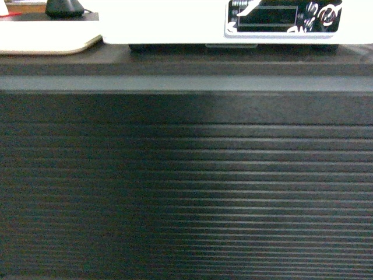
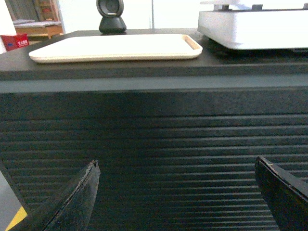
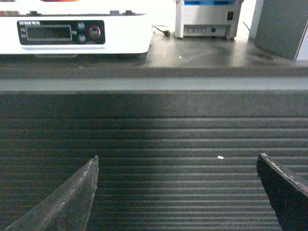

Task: Place dark red mango on scale at checkout

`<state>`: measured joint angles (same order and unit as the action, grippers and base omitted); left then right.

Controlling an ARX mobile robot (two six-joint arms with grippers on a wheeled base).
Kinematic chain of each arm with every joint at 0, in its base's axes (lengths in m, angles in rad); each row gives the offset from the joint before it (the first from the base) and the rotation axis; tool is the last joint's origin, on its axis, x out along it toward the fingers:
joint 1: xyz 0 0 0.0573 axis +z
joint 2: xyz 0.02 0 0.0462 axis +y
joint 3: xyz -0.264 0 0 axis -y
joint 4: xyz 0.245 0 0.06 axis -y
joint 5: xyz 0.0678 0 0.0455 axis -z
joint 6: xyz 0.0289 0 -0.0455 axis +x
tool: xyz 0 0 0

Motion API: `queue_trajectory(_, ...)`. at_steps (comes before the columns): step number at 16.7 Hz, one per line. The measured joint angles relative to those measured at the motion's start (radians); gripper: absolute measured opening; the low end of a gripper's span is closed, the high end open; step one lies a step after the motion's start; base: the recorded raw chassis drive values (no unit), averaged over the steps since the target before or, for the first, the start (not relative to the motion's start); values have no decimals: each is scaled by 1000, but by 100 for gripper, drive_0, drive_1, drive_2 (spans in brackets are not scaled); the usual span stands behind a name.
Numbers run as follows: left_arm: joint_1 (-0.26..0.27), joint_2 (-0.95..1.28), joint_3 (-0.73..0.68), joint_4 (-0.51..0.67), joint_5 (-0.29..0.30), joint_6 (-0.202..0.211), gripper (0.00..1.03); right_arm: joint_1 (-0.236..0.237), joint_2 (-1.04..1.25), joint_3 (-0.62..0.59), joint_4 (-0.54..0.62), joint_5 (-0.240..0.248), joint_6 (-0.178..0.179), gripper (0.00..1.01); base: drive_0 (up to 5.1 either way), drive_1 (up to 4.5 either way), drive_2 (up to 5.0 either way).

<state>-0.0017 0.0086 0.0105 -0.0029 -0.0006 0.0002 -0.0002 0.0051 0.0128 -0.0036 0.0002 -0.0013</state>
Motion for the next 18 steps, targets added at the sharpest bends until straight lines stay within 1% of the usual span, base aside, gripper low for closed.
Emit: queue_trajectory(18,0,0,0,-1,0,0,98,0,0,0,-1,0,0,98,0,0,0)
